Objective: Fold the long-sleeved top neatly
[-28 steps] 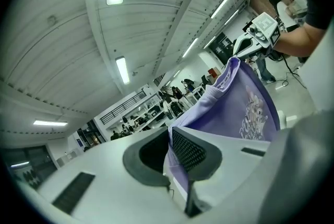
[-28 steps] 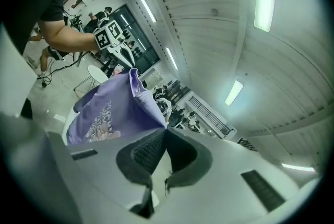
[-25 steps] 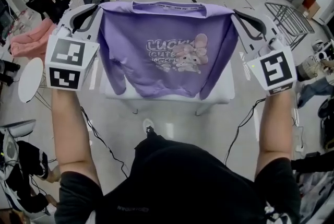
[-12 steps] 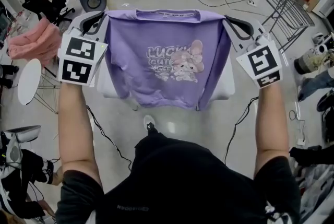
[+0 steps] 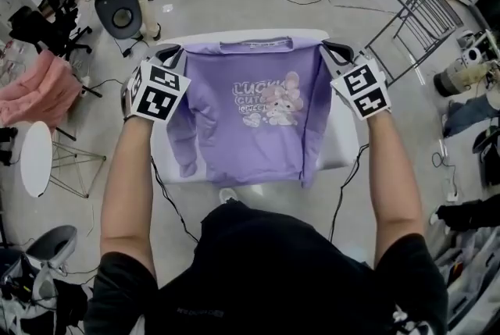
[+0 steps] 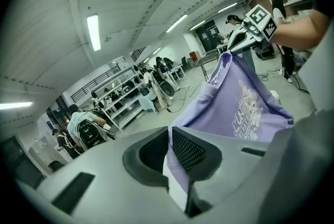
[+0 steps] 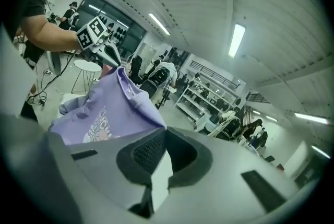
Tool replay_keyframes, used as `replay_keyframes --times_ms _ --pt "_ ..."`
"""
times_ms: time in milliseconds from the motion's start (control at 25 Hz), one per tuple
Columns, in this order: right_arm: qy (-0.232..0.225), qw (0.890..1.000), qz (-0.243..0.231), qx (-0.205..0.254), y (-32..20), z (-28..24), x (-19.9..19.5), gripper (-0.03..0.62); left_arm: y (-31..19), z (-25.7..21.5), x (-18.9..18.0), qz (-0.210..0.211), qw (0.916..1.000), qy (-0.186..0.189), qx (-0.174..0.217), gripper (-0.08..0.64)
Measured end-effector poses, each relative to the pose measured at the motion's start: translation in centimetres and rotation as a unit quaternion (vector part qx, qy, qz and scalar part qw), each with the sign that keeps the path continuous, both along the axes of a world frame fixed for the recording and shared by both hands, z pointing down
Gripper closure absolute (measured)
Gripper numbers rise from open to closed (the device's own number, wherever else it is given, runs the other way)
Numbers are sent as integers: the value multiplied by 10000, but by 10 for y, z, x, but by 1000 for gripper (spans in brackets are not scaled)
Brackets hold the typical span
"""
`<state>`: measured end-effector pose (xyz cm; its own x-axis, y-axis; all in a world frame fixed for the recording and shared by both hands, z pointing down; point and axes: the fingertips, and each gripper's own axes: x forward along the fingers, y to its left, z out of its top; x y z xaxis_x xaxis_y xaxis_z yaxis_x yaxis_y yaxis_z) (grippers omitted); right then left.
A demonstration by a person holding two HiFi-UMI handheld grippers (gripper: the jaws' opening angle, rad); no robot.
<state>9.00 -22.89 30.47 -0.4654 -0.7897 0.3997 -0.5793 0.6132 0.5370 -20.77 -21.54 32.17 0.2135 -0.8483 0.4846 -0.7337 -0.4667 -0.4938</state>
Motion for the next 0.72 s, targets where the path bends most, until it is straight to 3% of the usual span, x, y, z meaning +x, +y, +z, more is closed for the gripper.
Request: replay_keyframes --times_ms 400,720 --pt "212 9907 833 -1056 -112 96 16 583 -113 96 17 292 9963 71 -802 531" --pt "252 9815 821 -1713 -185 171 31 583 -176 152 32 -95 9928 -89 -1192 531"
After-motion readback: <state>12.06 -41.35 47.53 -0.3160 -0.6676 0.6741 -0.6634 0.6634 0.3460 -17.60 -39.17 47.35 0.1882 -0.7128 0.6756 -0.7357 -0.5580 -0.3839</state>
